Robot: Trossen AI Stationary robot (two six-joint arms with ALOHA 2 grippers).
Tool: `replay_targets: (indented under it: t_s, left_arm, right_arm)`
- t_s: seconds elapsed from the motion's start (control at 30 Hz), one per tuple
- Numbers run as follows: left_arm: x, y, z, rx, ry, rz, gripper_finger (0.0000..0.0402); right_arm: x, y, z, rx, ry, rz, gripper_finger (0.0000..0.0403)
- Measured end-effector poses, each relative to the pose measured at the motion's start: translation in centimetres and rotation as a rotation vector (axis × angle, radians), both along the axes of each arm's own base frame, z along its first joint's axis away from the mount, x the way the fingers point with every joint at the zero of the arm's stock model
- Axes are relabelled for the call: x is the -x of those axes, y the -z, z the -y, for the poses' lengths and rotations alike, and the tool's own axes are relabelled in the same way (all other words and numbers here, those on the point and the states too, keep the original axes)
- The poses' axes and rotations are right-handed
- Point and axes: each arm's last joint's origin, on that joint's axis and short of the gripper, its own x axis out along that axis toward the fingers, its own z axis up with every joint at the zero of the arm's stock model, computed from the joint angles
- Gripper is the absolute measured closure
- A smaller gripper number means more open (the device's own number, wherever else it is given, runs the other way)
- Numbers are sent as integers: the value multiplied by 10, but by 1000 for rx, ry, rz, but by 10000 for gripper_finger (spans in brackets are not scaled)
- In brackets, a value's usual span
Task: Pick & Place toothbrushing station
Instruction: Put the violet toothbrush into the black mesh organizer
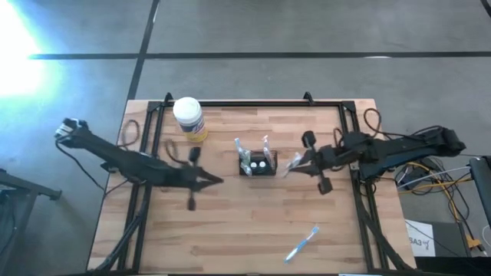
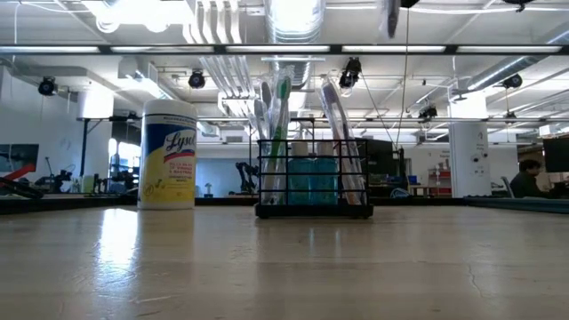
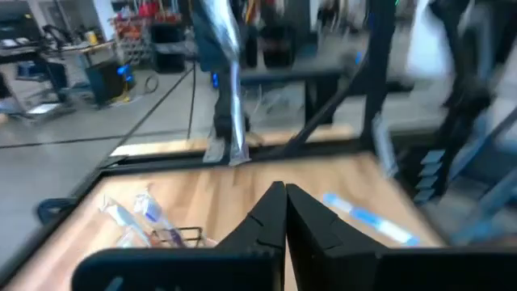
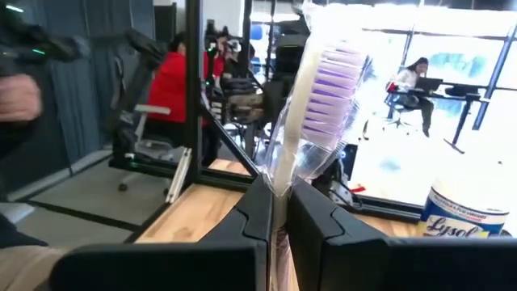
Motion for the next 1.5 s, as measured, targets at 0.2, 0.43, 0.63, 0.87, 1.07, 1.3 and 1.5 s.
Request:
replay_targets:
  t_s: [0.2, 0.43, 0.63, 0.87, 1.07, 1.3, 1.5]
  left_arm:
    - [47, 35, -22, 172, 23, 126, 398]
    - [71, 87, -32, 257, 48, 231, 397]
    - [79, 105, -35, 262, 49, 237, 397]
    - [80, 106, -36, 235, 48, 244, 393]
    - [80, 106, -36, 220, 24, 246, 389]
    - [80, 108, -38, 207, -37, 239, 397]
    - [78, 110, -42, 201, -198, 226, 392]
  right_arm:
    - [35, 11, 4, -13, 0, 30, 389]
    - [67, 41, 10, -72, 53, 55, 389]
    - [85, 67, 13, -129, 71, 76, 389]
    - [99, 94, 15, -154, 95, 109, 389]
    - [103, 108, 16, -177, 99, 123, 384]
    - [102, 113, 17, -186, 140, 120, 383]
    - [94, 95, 20, -179, 255, 90, 382]
